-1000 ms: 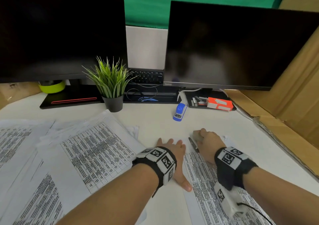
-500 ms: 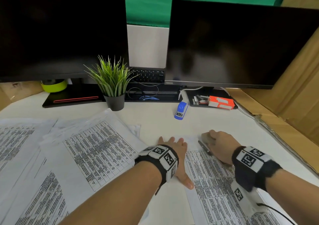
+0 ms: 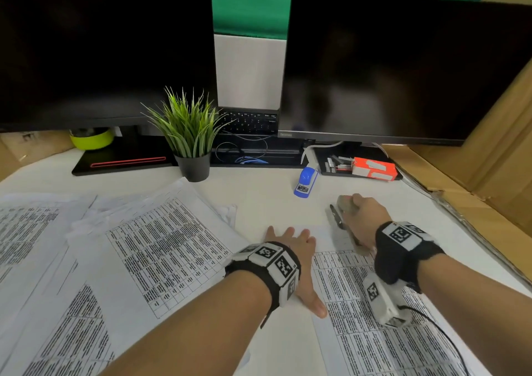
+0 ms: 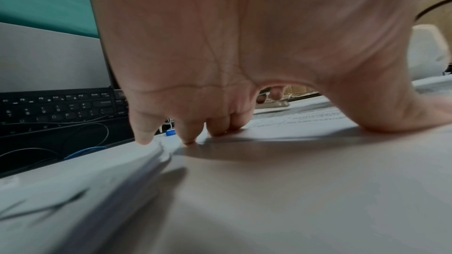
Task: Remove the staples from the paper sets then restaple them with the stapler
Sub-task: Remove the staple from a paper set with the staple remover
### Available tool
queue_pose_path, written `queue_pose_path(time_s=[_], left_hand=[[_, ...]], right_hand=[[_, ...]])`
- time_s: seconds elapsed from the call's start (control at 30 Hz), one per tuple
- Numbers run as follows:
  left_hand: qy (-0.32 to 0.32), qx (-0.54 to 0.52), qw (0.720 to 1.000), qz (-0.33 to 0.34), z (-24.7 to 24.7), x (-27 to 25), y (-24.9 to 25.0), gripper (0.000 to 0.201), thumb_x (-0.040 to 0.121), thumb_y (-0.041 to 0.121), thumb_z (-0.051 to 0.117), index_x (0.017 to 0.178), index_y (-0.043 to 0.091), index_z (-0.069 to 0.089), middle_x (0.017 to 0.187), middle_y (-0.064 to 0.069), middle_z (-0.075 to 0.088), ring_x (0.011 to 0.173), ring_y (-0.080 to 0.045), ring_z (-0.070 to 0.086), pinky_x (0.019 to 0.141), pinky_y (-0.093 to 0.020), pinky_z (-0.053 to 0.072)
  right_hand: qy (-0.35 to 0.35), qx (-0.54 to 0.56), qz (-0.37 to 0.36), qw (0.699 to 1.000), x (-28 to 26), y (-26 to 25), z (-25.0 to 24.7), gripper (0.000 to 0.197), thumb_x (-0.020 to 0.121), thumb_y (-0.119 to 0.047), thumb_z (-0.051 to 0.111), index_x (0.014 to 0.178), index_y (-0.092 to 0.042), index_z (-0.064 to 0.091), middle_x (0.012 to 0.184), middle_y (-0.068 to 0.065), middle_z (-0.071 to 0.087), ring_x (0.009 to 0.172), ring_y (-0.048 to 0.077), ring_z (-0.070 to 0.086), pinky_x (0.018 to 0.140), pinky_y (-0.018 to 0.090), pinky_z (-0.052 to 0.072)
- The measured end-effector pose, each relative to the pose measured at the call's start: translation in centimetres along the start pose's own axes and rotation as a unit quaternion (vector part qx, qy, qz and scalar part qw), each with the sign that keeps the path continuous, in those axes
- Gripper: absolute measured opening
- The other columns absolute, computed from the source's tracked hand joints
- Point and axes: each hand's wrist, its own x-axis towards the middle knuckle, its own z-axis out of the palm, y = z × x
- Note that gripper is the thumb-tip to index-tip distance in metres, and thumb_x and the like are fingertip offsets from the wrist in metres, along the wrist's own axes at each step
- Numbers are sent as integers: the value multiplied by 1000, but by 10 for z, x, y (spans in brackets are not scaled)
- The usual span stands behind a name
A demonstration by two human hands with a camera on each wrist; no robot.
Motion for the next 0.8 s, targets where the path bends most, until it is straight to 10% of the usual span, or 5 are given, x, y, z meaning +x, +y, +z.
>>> queue_pose_path(time_s=[0.17,0.37,0.8], left_hand=[[3,3,1000,-6,-1,-1,2,131,65,72,71,155,18,-7,163,-1,-13,149,-27,-10,116,-60,-5],[-13,17,1000,0,-1,5,5,123,65,71,72,152,40,-10,162,-5,-16,148,-33,-14,112,-64,-10],[-17,62,998,-1,-4,-2,9,120,67,74,68,152,41,-10,162,-10,-13,147,-39,-9,112,-63,-12]], right_hand=[[-70,-33,-55,996,-34,23,-11,20,97,-25,45,113,-16,53,90,3,62,73,17,59,71,28,49],[-57,-95,-90,990,-55,30,-5,31,94,-17,50,125,-15,48,106,9,59,90,22,56,78,26,47],[-4,-16,21,1000,-19,-2,9,24,94,-17,47,115,-6,50,115,15,58,107,32,56,87,33,44]])
